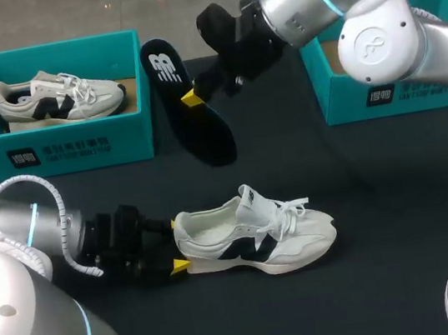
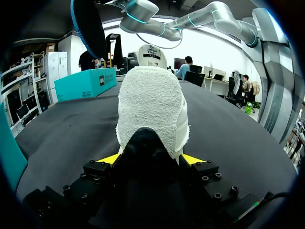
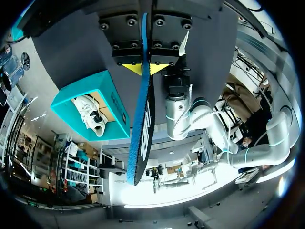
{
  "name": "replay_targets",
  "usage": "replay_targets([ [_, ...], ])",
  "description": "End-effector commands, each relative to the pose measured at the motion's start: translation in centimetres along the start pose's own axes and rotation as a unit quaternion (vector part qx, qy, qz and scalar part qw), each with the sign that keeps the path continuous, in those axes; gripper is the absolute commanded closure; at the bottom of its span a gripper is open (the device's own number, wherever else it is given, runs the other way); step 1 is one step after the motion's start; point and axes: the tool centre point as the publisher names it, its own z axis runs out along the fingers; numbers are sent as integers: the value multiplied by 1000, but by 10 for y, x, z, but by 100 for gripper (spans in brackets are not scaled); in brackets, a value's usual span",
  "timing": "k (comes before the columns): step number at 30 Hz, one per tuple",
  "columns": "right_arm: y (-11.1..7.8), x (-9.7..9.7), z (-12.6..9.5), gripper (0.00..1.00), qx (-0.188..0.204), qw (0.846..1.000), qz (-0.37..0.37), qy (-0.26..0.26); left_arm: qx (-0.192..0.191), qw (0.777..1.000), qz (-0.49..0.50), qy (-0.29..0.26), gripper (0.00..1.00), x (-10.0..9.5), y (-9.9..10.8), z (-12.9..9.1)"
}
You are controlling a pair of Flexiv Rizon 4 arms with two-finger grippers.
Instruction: Take the shoe out of the shoebox, open the shoe tongue, remove and reinsert the insole, then place the shoe into the shoebox
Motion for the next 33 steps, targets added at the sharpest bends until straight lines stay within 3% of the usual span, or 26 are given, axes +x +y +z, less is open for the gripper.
replay_targets([
  [1, 3, 15, -29, 100, -29, 997, 65, 13, -1, 1000, 0, -1, 100, -1, 4, 4],
  [6, 18, 33, -73, 100, -88, 985, 146, 39, -1, 1000, 0, -1, 100, -1, 4, 4],
  [17, 46, 55, -116, 100, -152, 958, 206, 133, -1, 1000, 0, -1, 100, -1, 4, 4],
  [23, 55, 65, -141, 100, -150, 952, 226, 143, -1, 1000, 0, -1, 100, -1, 4, 4],
  [33, 62, 73, -181, 100, -130, 955, 221, 150, -1, 1000, 0, -1, 100, -1, 4, 4],
])
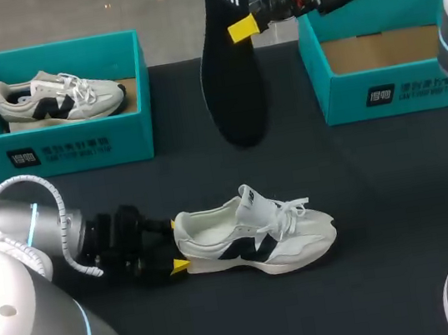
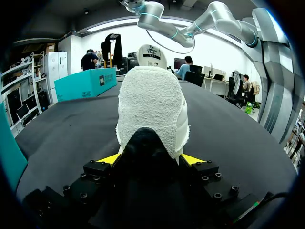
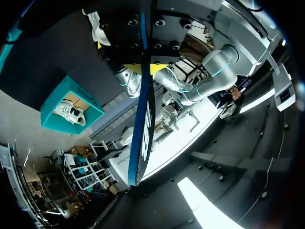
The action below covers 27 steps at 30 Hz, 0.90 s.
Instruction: Take the shoe out of the shoebox, open the shoe tongue, remove and reinsert the insole, then place the shoe into the shoebox
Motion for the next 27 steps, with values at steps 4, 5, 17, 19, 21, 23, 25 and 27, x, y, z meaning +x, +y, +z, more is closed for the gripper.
replay_targets([
  [4, 8, 15, -20, 100, 31, 999, 10, 0, -1, 1000, 0, -1, 100, -1, 4, 4],
  [5, 8, 16, -21, 100, 34, 999, 11, 3, -1, 1000, 0, -1, 100, -1, 4, 4],
  [17, 7, 23, -15, 100, 51, 998, 32, 24, -1, 1000, 0, -1, 100, -1, 4, 4],
  [19, 7, 23, -15, 100, 51, 998, 32, 24, -1, 1000, 0, -1, 100, -1, 4, 4],
  [21, 7, 23, -15, 100, 51, 998, 32, 24, -1, 1000, 0, -1, 100, -1, 4, 4],
  [23, 7, 23, -15, 100, 51, 998, 32, 24, -1, 1000, 0, -1, 100, -1, 4, 4],
  [25, 7, 23, -15, 100, 51, 998, 32, 24, -8, 1000, 17, 3, 69, 1, 1, 2],
  [27, 7, 23, -15, 100, 51, 998, 32, 24, -2, 1000, 16, 4, 0, 3, -1, -1],
])
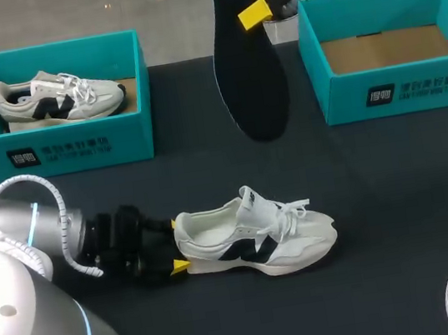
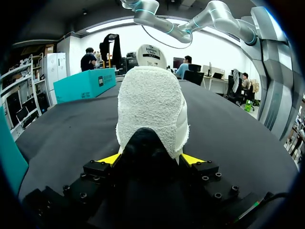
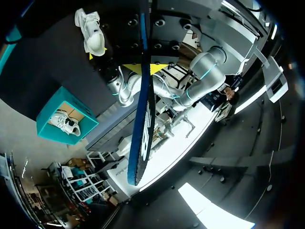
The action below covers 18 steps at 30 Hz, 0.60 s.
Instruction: Take the shoe out of the shoebox, open the shoe tongue, remove and reinsert the insole, then place the shoe into the shoebox
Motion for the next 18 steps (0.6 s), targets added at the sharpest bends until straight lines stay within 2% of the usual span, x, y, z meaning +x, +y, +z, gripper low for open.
replay_targets([
  [1, 2, -1, 1, 100, 3, 1000, 1, -1, -7, 1000, 7, -3, 0, 3, -1, -2],
  [9, 2, -1, 1, 100, 3, 1000, 1, -1, -31, 999, 13, -10, 0, 3, 7, -15],
  [12, 2, -1, 1, 100, 3, 1000, 1, -1, -56, 998, 17, -4, 0, -2, 9, -30],
  [13, 2, -1, 1, 100, 3, 1000, 1, -1, -69, 997, 18, 13, 0, -3, 7, -37],
  [16, 2, -1, 1, 100, 3, 1000, 1, -1, -153, 986, 51, 36, 0, 0, -4, -60],
  [18, 2, -1, 1, 100, 3, 1000, 1, -1, -185, 979, 62, 51, 0, 3, -15, -76],
])
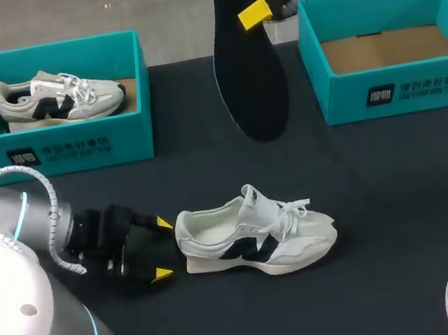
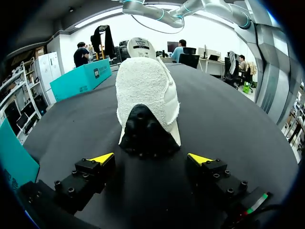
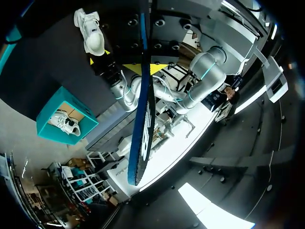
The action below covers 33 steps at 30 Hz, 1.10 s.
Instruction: Take the shoe out of the shoebox, open the shoe tongue, remove and reinsert the insole, then place the shoe into the shoebox
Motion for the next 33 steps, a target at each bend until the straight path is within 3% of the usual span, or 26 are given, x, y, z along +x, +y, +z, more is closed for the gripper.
replay_targets([
  [1, 2, -1, 1, 100, 3, 1000, 1, -1, -119, 991, 24, 58, 0, 4, -27, -55],
  [6, 2, -1, 1, 100, 3, 1000, 1, -1, -205, 974, 43, 82, 0, 13, -51, -80],
  [10, 2, -1, 1, 100, 3, 1000, 1, -1, -245, 964, 47, 92, 0, 21, -68, -92],
  [12, 2, -1, 1, 100, 3, 1000, 1, -1, -247, 963, 46, 93, 0, 23, -74, -95],
  [17, 2, -1, 1, 100, 3, 1000, 1, -1, -288, 954, 36, 80, 0, 21, -76, -99],
  [21, 2, -1, 1, 100, 3, 1000, 1, -1, -289, 953, 35, 81, 0, 23, -75, -100],
  [26, 2, -1, 1, 100, 3, 1000, 1, -1, -261, 963, 16, 62, 0, 23, -72, -98],
  [33, 1, 3, -3, 100, -3, 1000, 2, 0, -261, 963, 16, 62, 0, 23, -72, -98],
])
